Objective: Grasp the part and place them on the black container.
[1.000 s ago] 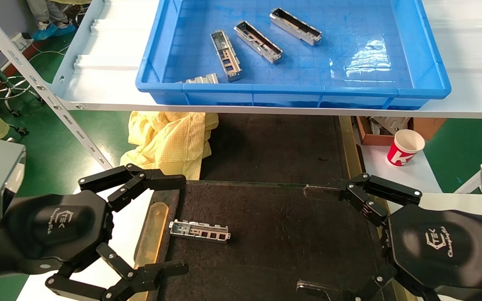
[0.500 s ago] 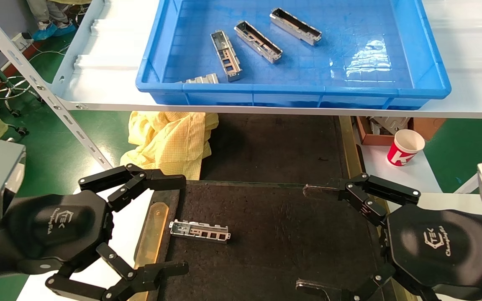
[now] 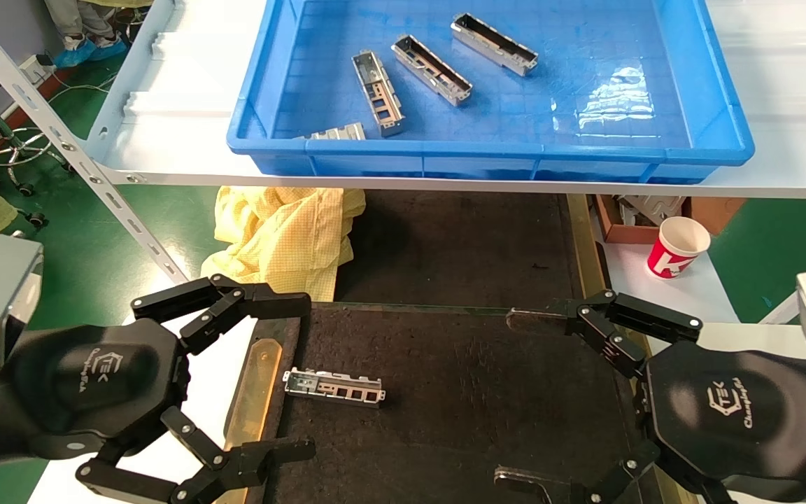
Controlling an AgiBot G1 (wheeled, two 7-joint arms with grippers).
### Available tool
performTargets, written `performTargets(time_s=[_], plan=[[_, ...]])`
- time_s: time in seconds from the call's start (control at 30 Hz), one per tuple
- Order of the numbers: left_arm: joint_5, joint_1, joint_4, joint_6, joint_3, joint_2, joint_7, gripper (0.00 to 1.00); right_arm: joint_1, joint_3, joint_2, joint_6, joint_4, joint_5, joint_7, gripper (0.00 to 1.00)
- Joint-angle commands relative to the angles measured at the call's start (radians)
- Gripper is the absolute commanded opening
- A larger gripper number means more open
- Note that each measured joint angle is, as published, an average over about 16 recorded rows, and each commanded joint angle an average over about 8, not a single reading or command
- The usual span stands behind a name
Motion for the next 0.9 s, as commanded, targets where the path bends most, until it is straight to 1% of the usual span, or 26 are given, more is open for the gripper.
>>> performTargets(time_s=[0.03, 0.9], plan=[[0.0, 0.0, 0.0, 0.0, 0.0, 0.0, 0.0, 1.0, 0.0, 0.0, 0.0, 0.0, 0.0, 0.0, 0.0, 1.0], [0.0, 0.0, 0.0, 0.0, 0.0, 0.0, 0.0, 1.0, 0.001, -0.001, -0.001, 0.0, -0.001, -0.001, 0.0, 1.0]])
